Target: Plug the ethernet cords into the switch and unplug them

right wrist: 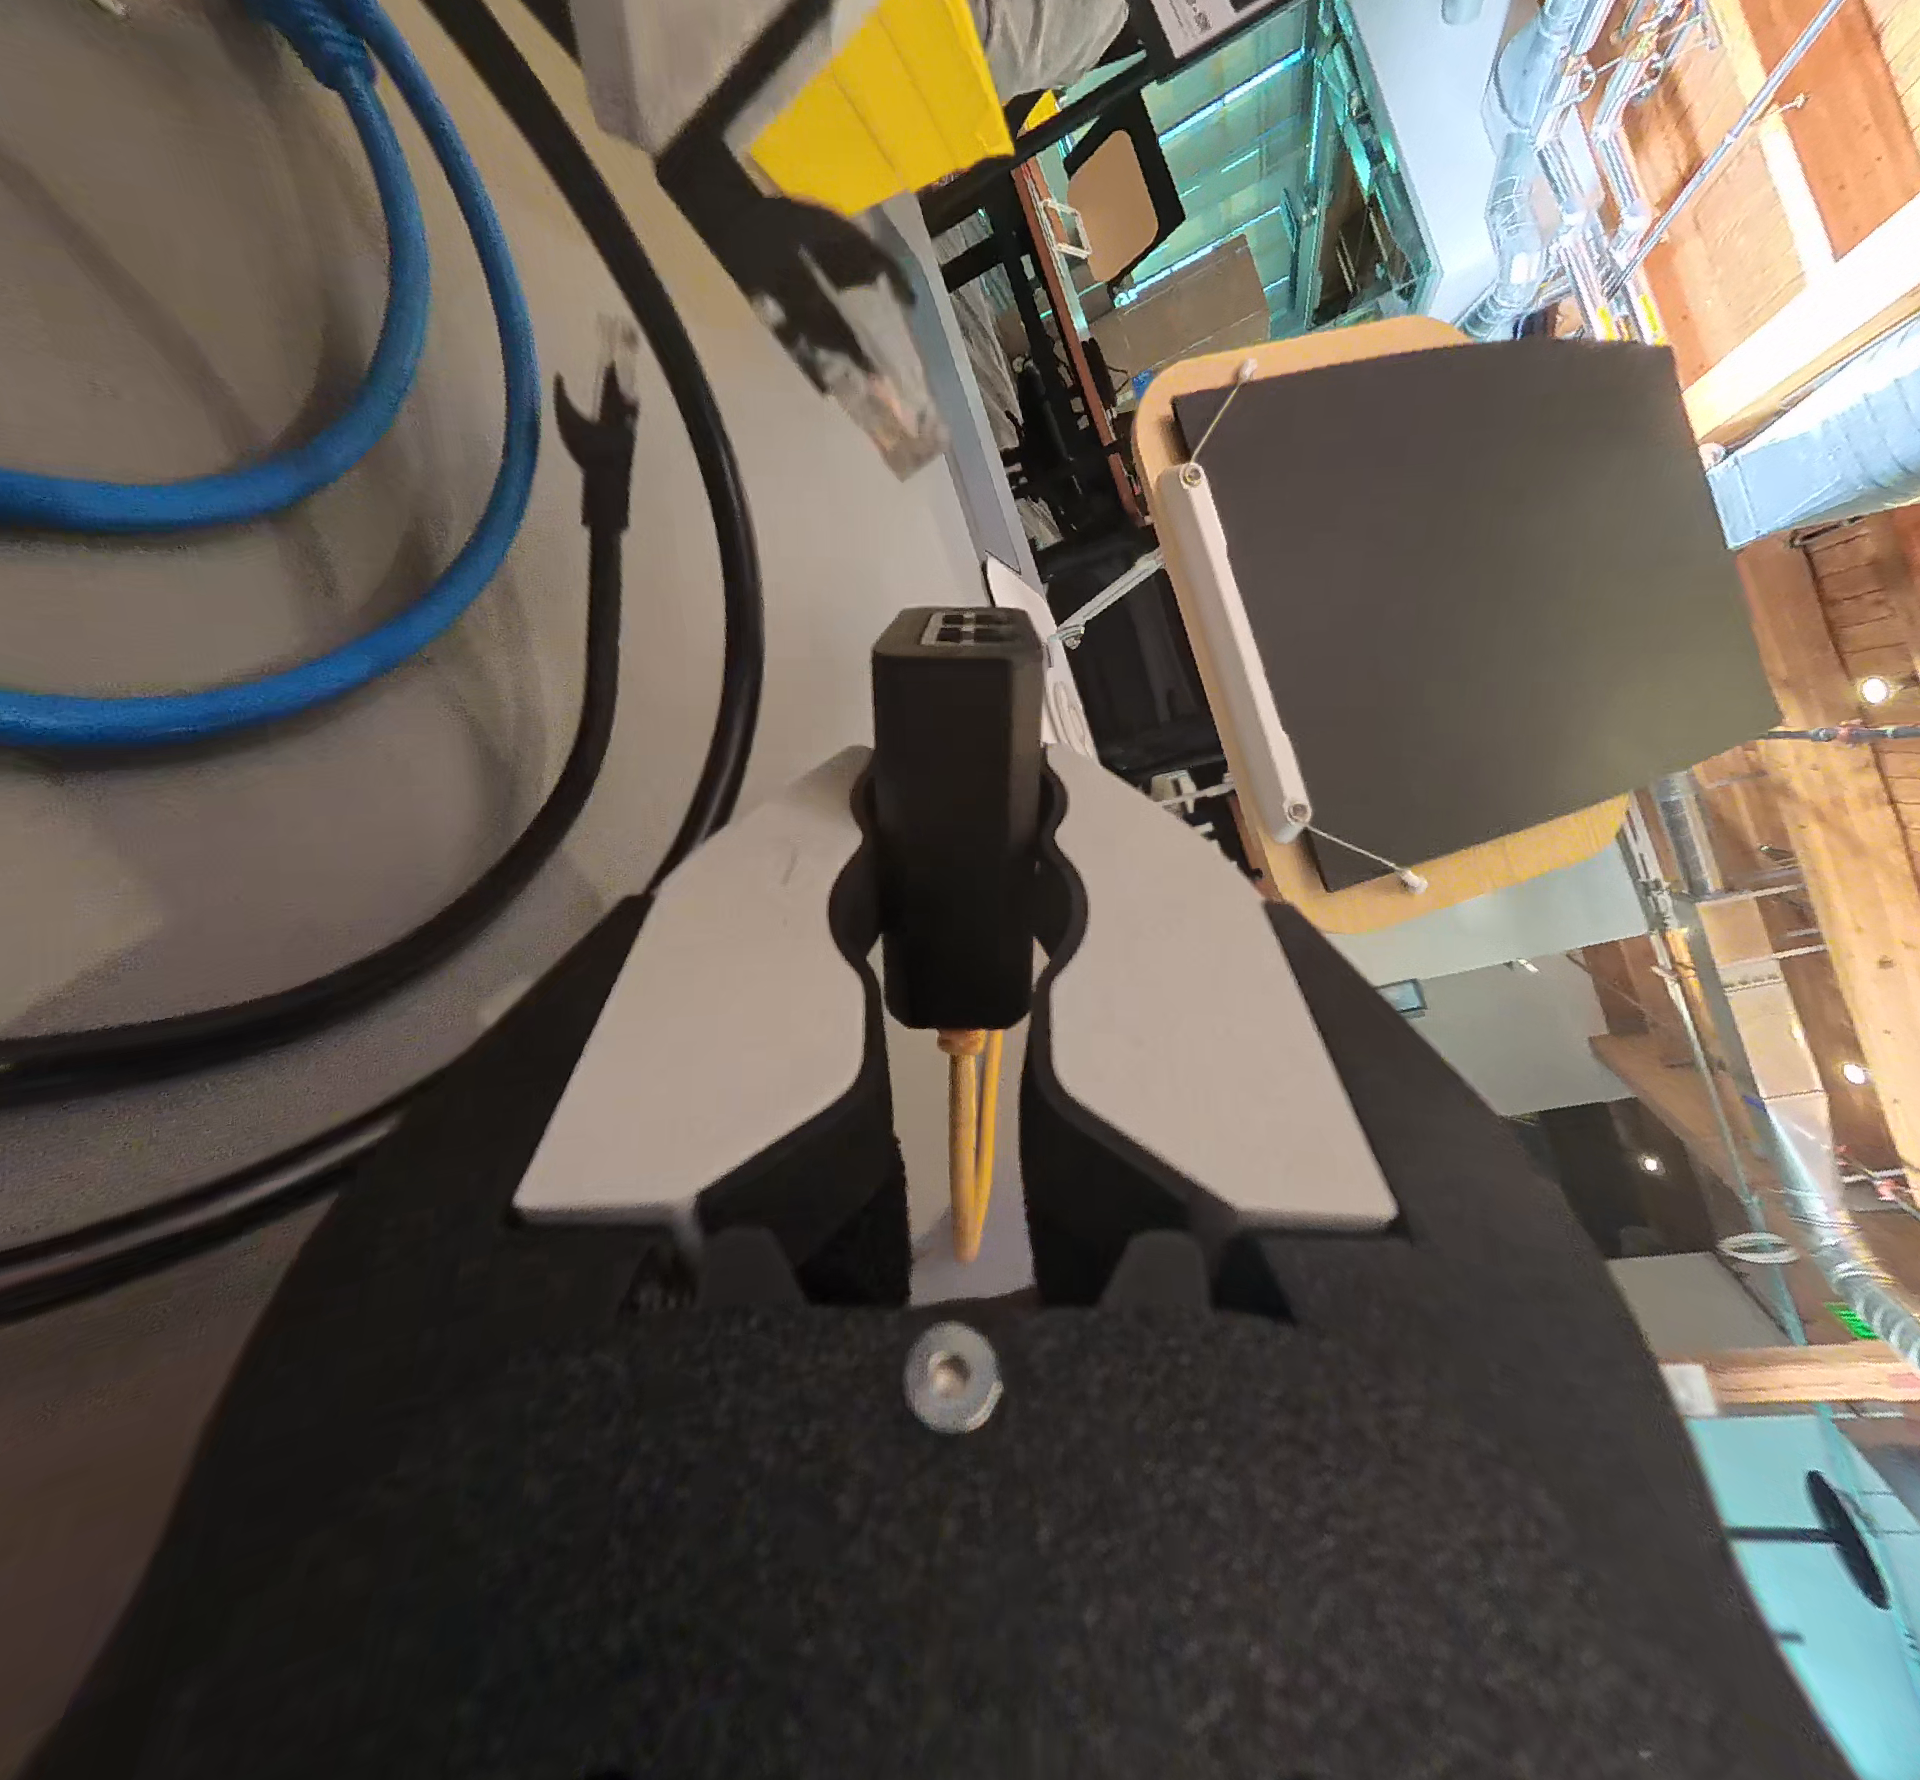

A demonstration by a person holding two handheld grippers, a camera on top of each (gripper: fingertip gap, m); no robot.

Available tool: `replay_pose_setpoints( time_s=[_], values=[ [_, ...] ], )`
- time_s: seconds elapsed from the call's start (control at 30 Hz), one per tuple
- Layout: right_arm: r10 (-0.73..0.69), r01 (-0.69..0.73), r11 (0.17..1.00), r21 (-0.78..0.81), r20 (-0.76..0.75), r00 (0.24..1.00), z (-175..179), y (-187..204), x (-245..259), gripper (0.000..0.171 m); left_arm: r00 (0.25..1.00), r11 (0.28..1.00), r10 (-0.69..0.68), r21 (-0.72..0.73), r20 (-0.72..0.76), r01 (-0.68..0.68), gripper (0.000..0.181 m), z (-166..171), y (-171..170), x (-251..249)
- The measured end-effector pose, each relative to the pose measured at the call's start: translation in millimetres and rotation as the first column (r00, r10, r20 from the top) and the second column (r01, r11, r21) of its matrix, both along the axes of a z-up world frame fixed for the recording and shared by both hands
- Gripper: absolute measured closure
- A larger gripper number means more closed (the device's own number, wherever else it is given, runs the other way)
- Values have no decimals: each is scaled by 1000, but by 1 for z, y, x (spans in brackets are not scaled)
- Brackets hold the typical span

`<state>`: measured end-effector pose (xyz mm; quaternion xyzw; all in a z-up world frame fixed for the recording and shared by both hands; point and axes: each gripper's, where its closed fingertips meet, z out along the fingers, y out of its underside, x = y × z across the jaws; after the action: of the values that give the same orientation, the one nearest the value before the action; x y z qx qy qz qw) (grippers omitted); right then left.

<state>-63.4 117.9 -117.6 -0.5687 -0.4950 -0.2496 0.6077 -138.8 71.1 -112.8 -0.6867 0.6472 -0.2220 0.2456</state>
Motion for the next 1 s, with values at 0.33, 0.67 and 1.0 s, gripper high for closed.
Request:
replay_pose_setpoints(
  time_s=[0.33,0.67,1.0],
  values=[
    [27,-37,998,52,191,981,-13,-7,-17,146,989,999,41,-5,-142,-42,175,-21,-1,1],
    [19,-34,998,58,242,970,-18,-7,-17,146,992,999,36,-2,-121,-36,176,-20,-1,2],
    [85,-94,995,43,183,979,-18,-19,-32,147,991,991,133,4,-33,-133,174,-23,20,11]
  ],
)
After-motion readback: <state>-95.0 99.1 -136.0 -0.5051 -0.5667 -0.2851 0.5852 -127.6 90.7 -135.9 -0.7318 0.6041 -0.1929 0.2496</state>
